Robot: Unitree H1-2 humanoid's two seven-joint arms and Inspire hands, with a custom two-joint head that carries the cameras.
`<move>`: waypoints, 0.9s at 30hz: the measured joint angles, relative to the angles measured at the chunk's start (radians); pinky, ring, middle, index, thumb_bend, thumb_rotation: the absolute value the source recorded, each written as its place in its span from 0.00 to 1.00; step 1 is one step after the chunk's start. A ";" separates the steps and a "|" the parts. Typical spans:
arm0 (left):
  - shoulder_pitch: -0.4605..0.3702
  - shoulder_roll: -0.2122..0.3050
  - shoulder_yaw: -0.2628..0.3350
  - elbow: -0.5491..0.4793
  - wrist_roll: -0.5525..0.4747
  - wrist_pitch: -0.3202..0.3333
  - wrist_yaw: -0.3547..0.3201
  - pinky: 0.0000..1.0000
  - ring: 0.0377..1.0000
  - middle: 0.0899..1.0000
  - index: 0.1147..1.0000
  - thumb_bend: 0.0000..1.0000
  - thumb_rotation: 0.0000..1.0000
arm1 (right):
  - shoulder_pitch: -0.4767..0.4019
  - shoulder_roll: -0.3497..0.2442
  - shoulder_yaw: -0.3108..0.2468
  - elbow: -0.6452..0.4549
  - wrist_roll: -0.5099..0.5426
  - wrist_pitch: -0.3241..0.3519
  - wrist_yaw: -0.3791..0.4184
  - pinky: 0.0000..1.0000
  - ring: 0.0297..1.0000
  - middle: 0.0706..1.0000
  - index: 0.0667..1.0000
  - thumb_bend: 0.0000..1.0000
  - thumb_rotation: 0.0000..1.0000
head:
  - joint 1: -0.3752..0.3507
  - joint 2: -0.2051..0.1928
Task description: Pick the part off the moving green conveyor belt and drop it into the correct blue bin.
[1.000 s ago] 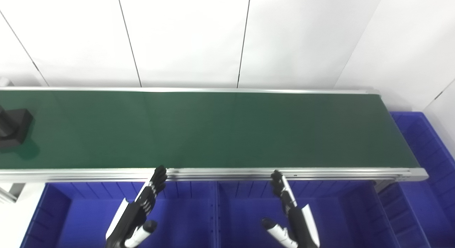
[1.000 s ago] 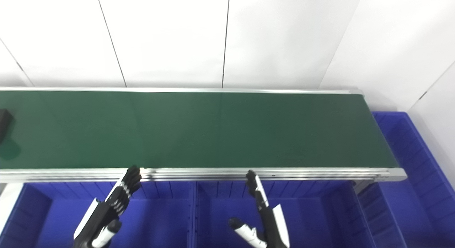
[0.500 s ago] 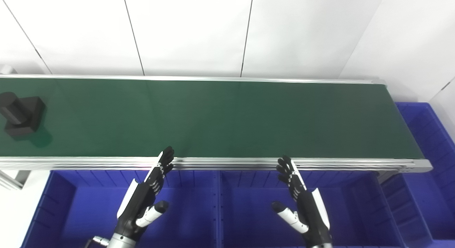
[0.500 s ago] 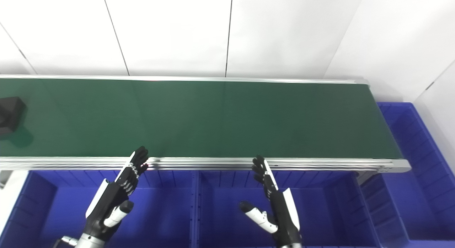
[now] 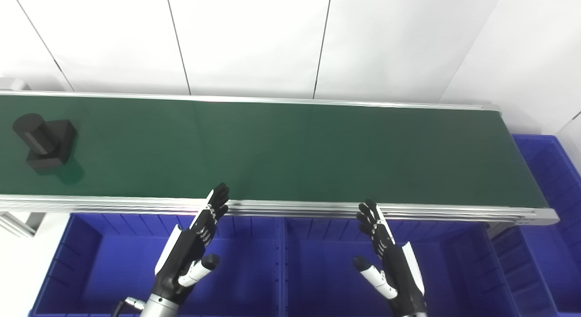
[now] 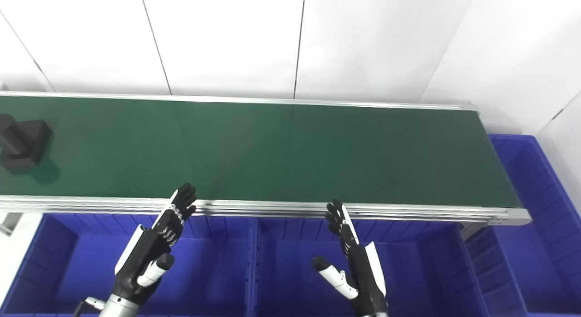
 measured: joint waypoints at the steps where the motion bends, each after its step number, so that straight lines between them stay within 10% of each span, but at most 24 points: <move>1: 0.003 0.000 0.000 -0.005 0.000 -0.001 0.002 0.99 1.00 1.00 1.00 0.89 0.82 | 0.000 0.003 -0.003 0.000 -0.001 0.000 0.004 0.89 0.92 0.94 0.99 0.73 0.79 | 0.000 0.002; 27: 0.039 0.007 -0.020 -0.015 0.022 0.002 0.033 1.00 1.00 1.00 1.00 0.88 0.82 | 0.018 0.022 -0.029 -0.010 0.020 0.000 0.053 0.90 0.93 0.95 1.00 0.73 0.78 | -0.006 0.011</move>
